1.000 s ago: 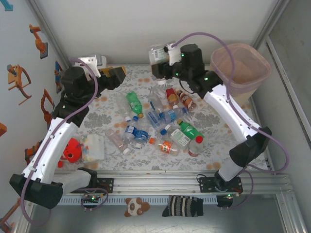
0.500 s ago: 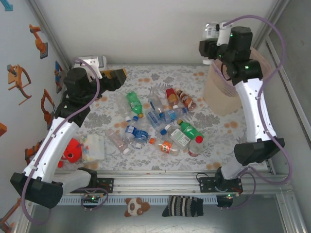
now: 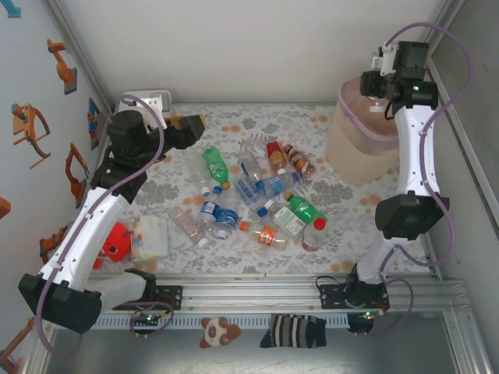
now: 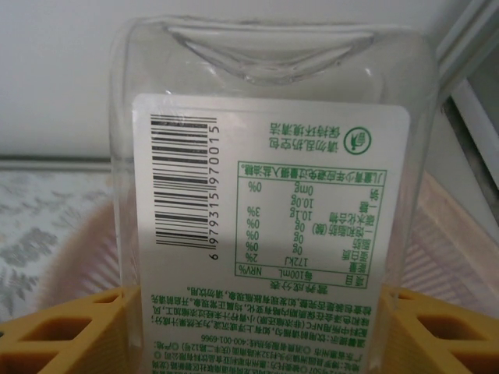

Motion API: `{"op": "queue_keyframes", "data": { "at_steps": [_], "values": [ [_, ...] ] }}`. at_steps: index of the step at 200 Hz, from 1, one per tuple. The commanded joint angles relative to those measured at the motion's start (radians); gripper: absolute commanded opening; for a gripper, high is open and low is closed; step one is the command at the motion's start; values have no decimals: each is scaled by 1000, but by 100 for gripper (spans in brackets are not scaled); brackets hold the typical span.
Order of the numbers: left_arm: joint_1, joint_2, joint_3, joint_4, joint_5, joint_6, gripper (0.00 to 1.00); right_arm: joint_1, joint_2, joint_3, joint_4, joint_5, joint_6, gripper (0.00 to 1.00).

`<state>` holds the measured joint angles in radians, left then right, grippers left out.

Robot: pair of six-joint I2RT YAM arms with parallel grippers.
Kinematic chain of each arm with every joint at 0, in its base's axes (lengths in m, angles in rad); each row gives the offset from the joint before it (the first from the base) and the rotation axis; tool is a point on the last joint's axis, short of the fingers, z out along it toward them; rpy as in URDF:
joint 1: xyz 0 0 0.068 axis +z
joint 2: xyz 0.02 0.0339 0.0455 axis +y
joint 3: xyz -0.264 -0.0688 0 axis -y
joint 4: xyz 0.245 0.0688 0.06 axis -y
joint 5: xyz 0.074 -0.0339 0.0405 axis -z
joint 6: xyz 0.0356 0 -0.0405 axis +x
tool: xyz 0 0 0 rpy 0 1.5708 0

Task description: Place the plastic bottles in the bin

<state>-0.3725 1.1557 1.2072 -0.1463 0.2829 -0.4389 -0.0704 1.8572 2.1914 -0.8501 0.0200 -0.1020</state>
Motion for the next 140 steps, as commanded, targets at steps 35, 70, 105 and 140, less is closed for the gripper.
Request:
{"op": "queue_keyframes", "data": {
  "at_steps": [35, 70, 105, 140],
  "values": [
    [-1, 30, -21, -10, 31, 13, 72, -35, 112, 25, -133, 58, -159, 65],
    [-1, 44, -38, -8, 43, 0, 72, -55, 189, 12, -169, 100, -217, 65],
    [-2, 56, -43, -37, 42, -3, 72, -78, 297, 39, -230, 131, -224, 65],
    [-2, 74, -32, -81, 49, -8, 71, -90, 388, 47, -250, 135, -226, 66]
  ]
}}
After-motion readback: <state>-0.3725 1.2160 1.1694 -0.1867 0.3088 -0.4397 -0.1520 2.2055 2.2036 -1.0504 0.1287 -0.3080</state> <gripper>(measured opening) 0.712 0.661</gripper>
